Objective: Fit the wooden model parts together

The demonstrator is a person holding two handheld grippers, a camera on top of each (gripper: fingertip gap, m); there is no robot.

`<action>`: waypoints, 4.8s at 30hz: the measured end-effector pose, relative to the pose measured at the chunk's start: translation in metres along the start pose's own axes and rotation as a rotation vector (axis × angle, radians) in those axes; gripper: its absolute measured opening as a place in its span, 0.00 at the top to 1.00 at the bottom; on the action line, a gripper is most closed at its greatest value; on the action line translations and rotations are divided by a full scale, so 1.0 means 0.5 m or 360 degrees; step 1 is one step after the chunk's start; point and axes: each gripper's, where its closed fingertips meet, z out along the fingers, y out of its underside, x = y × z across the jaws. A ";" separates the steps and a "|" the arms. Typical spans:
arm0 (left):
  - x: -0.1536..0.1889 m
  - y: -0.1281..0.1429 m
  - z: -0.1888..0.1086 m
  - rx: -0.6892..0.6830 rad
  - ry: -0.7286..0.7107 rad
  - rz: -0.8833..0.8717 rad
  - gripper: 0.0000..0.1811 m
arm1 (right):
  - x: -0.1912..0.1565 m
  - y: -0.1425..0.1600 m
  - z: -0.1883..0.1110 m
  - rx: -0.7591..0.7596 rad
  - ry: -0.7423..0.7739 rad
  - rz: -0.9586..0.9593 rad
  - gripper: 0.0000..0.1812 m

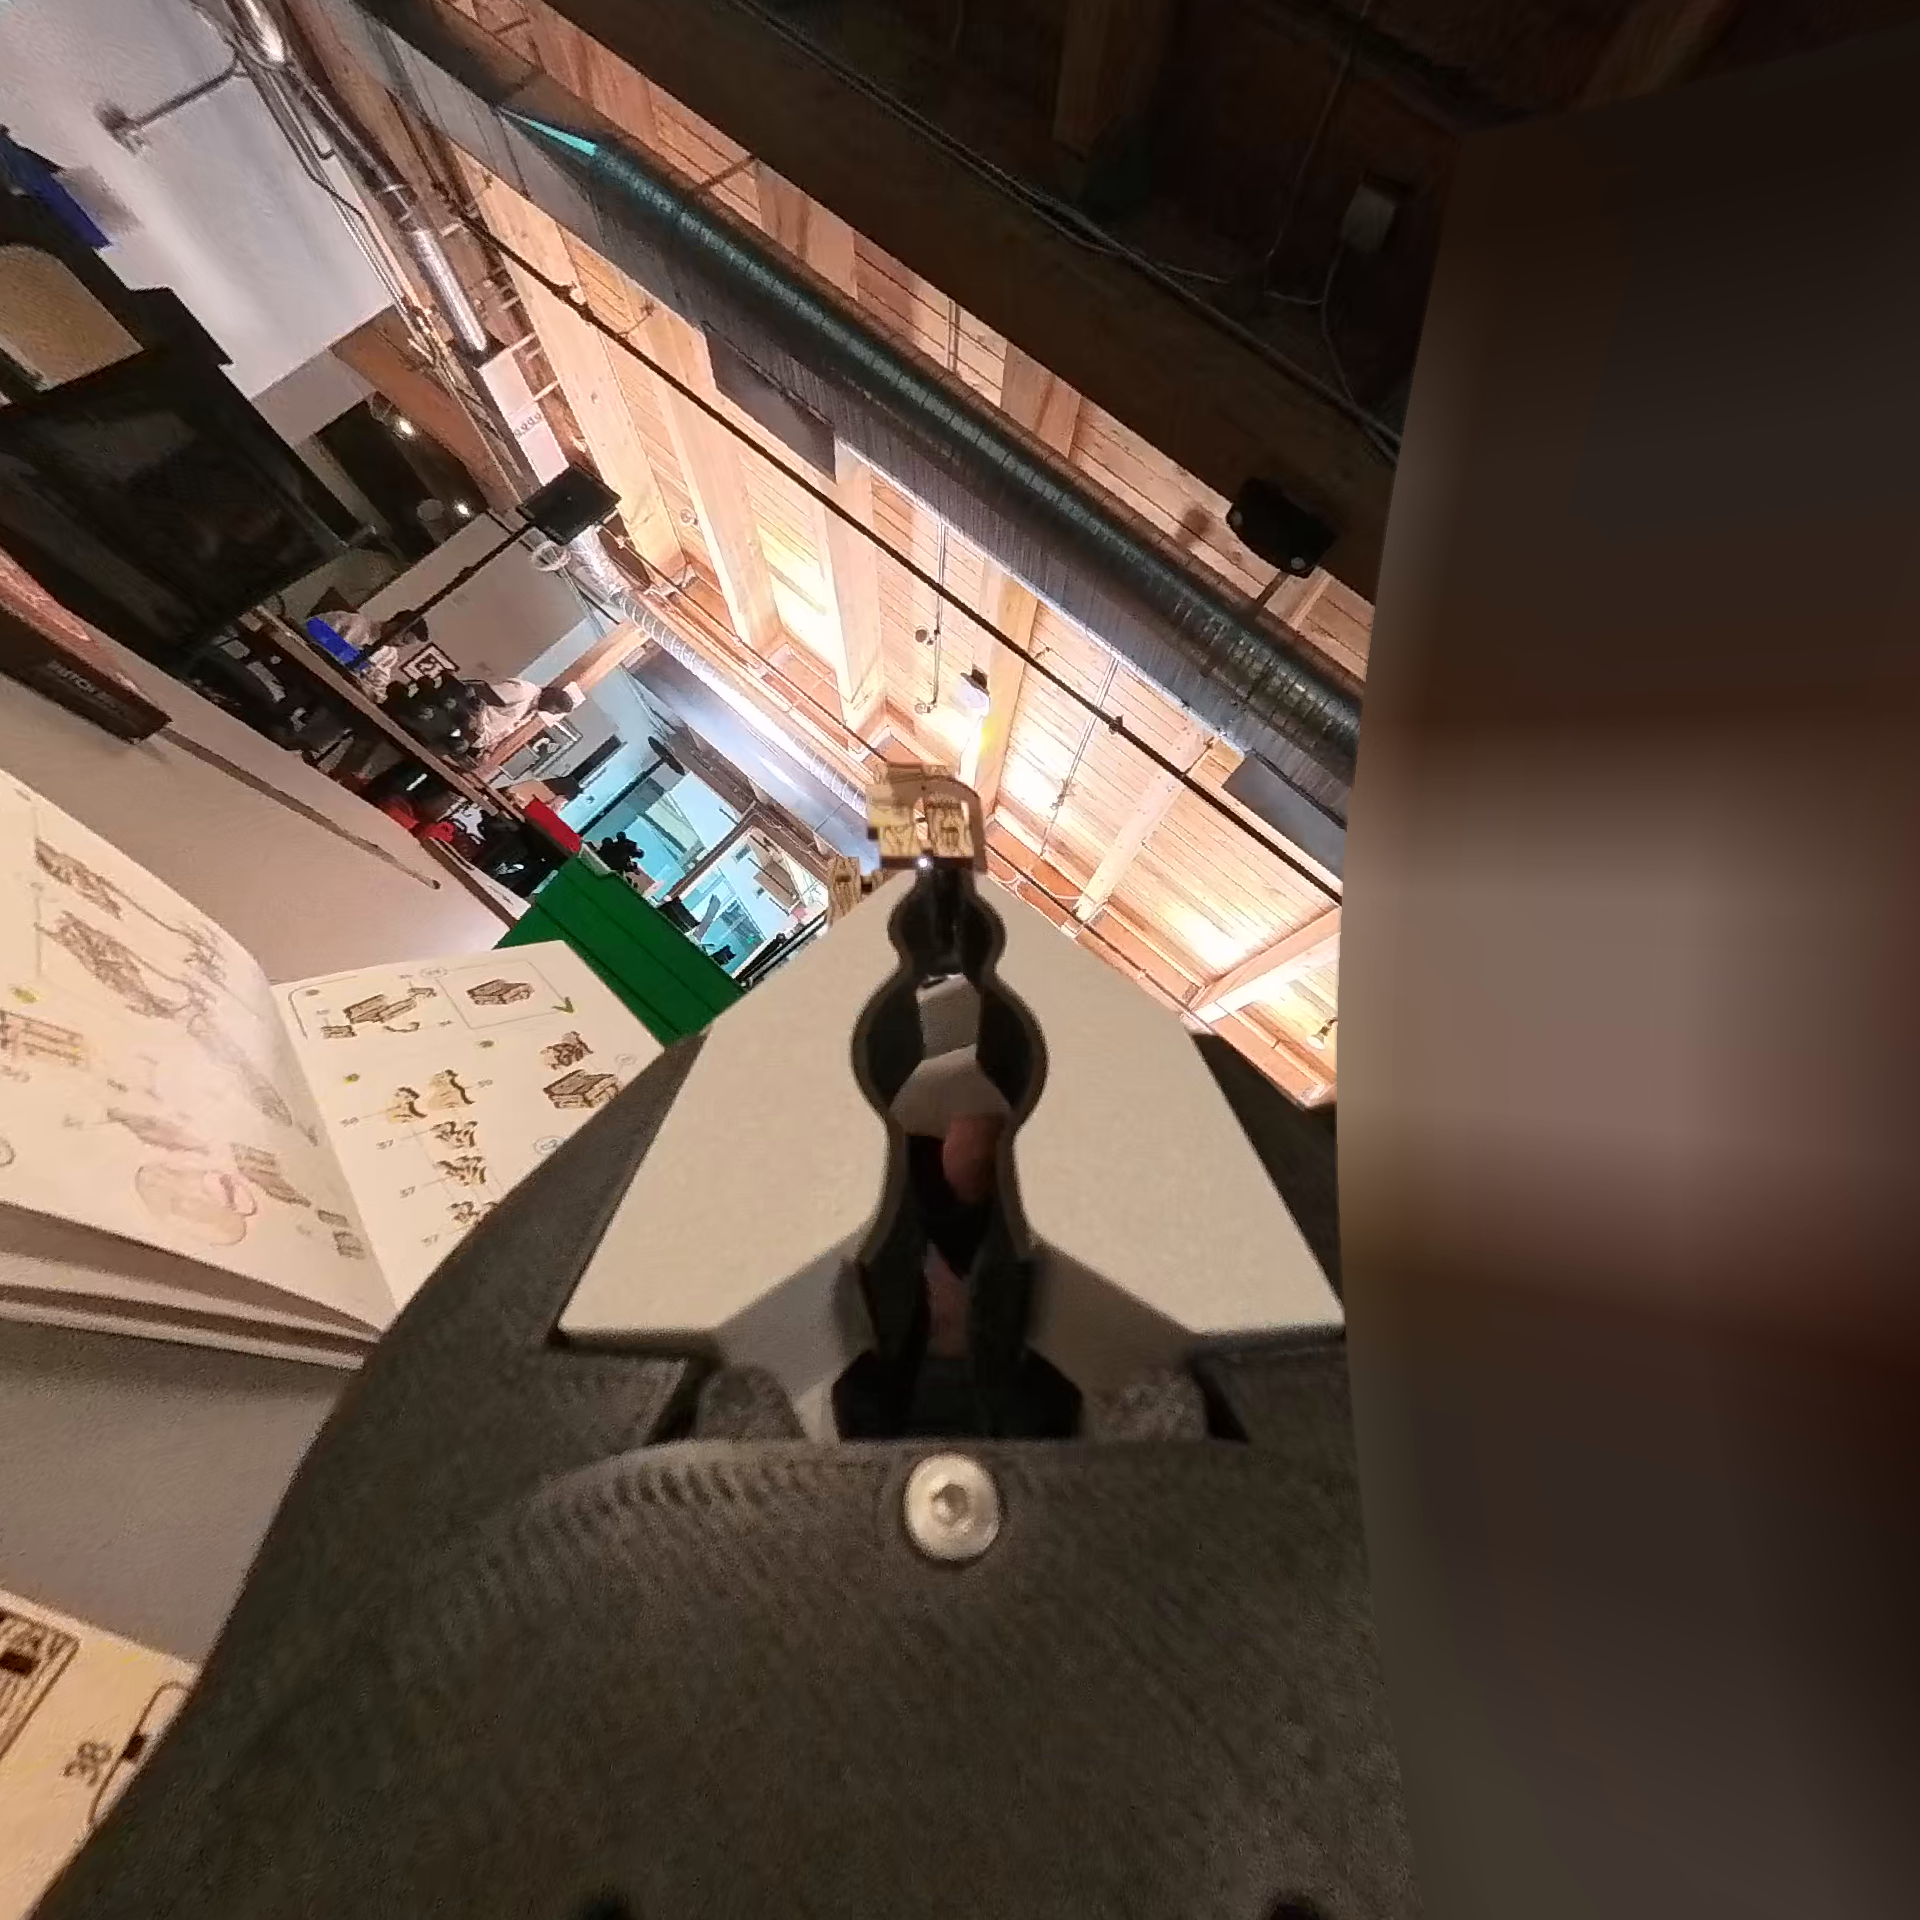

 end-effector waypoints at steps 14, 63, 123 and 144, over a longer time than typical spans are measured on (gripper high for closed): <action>-0.021 0.008 0.005 -0.0032 -0.0120 0.0029 0.99 | 0.003 0.024 -0.002 0.0013 -0.0199 0.0530 1.00; -0.083 0.015 -0.008 -0.0401 -0.0927 0.1294 0.99 | -0.016 0.087 0.010 -0.0230 -0.0265 0.0868 0.99; -0.090 0.028 -0.013 -0.0414 -0.0880 0.0991 1.00 | -0.027 0.098 0.009 -0.0221 -0.0318 0.0784 1.00; 0.009 0.055 0.021 -0.0403 -0.0308 0.1237 1.00 | 0.036 0.032 -0.081 0.0009 -0.0871 0.1154 0.83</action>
